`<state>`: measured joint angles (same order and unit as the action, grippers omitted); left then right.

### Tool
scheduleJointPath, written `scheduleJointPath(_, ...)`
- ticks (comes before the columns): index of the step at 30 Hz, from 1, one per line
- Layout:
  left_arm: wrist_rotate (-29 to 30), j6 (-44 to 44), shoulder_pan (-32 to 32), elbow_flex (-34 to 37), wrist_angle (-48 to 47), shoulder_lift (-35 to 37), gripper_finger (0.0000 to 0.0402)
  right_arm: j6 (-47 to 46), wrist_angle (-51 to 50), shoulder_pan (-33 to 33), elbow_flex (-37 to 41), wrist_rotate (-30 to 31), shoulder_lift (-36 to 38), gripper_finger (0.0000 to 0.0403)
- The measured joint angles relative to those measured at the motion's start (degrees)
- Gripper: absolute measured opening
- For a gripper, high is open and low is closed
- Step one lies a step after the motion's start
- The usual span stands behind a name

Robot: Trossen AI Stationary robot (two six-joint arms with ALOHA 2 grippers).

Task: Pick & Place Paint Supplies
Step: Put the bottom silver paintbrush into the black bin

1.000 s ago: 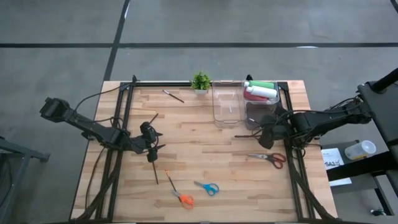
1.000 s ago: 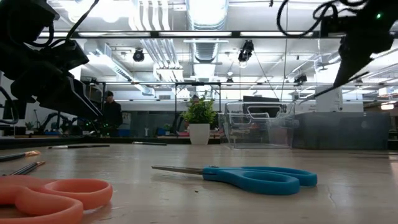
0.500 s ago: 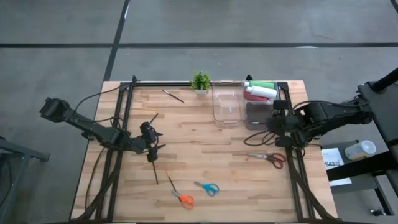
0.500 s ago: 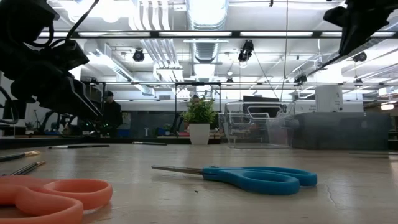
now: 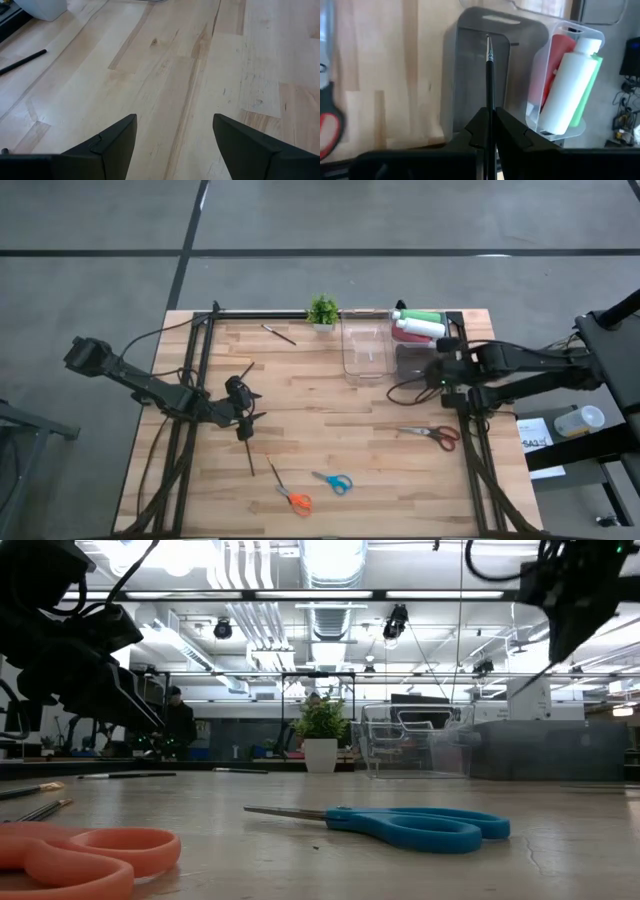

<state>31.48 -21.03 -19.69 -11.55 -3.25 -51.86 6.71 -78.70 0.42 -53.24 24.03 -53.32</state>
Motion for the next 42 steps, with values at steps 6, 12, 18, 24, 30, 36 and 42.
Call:
scheduleJointPath(6, 0.0, -0.01, 0.01, 0.0, 0.0, 0.0, 0.0266, 3.55, 7.74, -5.51, 5.72, -0.02, 0.0, 0.0017)
scheduleJointPath(12, 0.0, 0.01, -0.01, 0.0, 0.0, 0.0, 0.0266, 5.68, 14.92, -10.29, 10.52, -0.04, 0.0, 0.0017)
scheduleJointPath(18, -0.01, 0.01, 0.0, 0.0, 0.0, 0.0, 0.0266, 5.72, 19.2, -13.23, 13.73, -0.14, 0.02, 0.0017)
scheduleJointPath(24, 0.0, 0.01, -0.01, 0.0, 0.0, -0.04, 0.0266, 5.72, 19.65, -14.53, 17.1, -2.06, 0.04, 0.0017)
scheduleJointPath(30, 0.0, 0.01, -0.01, 0.0, 0.0, -0.04, 0.0266, 7.29, 20.87, -14.51, 18.28, -2.34, -0.02, 0.0017)
scheduleJointPath(36, -0.01, 0.01, 0.0, 0.0, 0.0, -0.04, 0.0266, 9.07, 21.08, -14.51, 18.69, -5.05, -0.07, 0.0017)
scheduleJointPath(42, -0.01, 0.01, 0.0, 0.0, -0.01, -0.04, 0.0266, 9.39, 21.7, -14.51, 19.09, -4.66, -0.09, 0.0018)
